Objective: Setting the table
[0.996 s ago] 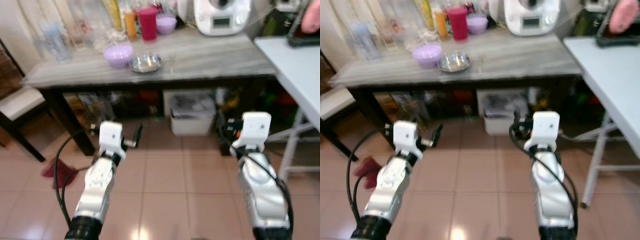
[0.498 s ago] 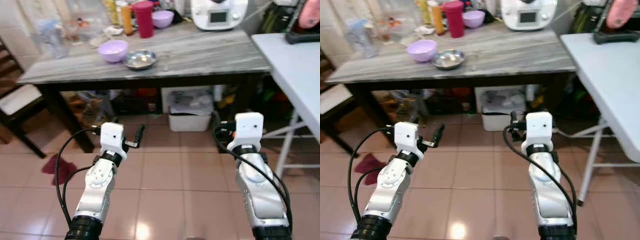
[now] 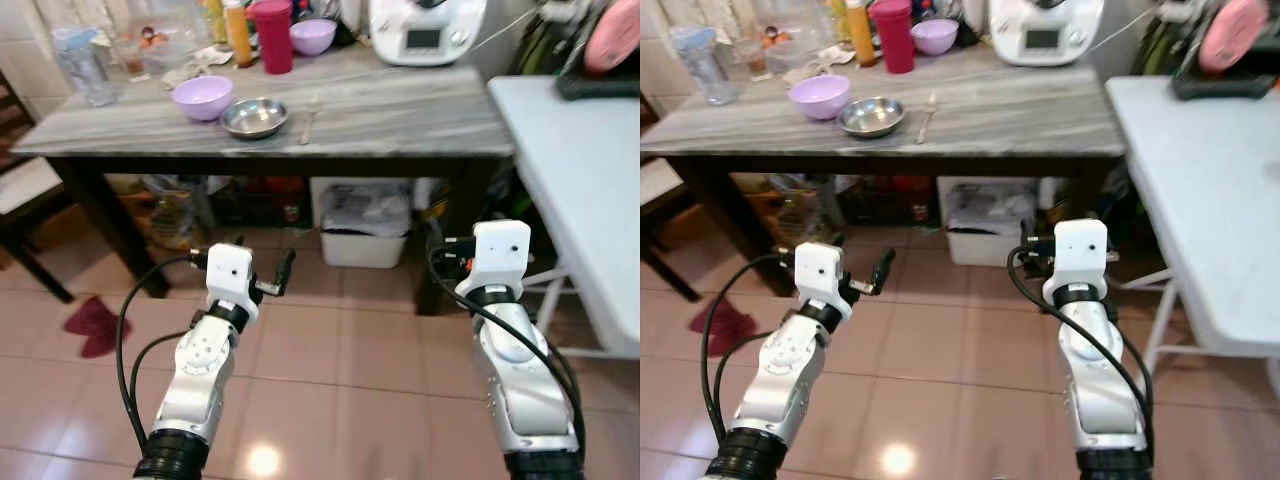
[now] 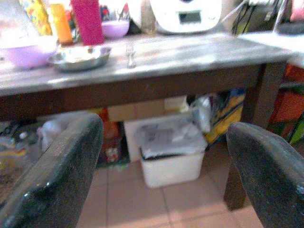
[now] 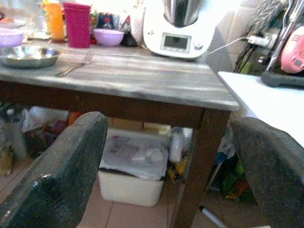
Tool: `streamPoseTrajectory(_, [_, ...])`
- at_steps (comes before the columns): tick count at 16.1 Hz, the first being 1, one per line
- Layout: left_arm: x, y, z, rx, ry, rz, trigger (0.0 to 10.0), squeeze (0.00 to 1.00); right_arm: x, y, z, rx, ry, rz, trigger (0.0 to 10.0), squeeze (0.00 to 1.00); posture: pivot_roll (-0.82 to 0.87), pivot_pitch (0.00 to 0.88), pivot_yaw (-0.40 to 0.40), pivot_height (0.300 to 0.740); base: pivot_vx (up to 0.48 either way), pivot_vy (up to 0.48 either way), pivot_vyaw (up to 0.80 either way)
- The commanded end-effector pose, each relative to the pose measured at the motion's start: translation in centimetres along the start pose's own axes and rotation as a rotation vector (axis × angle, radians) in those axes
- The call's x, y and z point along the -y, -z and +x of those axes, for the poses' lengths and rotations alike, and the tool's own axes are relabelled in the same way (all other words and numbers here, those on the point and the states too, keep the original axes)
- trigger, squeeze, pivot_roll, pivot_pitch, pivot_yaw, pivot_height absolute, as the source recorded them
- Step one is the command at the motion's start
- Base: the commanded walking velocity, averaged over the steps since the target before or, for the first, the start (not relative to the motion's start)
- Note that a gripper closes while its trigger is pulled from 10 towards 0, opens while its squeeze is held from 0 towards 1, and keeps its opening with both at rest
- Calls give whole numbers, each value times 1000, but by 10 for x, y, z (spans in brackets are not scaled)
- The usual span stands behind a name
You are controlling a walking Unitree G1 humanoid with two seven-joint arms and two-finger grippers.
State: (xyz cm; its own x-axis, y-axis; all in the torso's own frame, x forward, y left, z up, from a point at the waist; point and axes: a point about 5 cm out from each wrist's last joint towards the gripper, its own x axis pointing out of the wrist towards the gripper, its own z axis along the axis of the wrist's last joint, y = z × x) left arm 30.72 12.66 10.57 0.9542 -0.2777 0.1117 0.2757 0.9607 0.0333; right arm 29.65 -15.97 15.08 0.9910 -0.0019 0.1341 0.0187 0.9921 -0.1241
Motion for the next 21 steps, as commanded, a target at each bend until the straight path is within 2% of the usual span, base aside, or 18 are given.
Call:
streamPoseTrajectory(1, [-5, -2, -2, 4, 1, 1, 10000, 0, -3, -8, -1, 34, -15, 38, 10000, 0, -254, 65, 73, 740, 0, -341, 0])
streamPoseTrajectory(5, [2, -11, 0, 38, 39, -31, 10000, 0, 2, -19, -5, 91, -2, 41, 10000, 0, -262, 65, 73, 740, 0, -329, 0])
streamPoseTrajectory(9, [7, -8, -1, 29, 60, -37, 10000, 0, 3, -13, -9, 54, 0, 71, 10000, 0, -269, 65, 74, 740, 0, -313, 0])
streamPoseTrajectory(12, [7, -8, -1, 25, 63, -37, 10000, 0, 2, -13, -10, 57, -4, 66, 10000, 0, -273, 64, 75, 740, 0, -306, -665])
streamPoseTrajectory(21, [10, -6, 0, 18, 62, -35, 10000, 0, 1, -16, -9, 63, -25, 31, 10000, 0, -277, 63, 63, 740, 0, -305, 0])
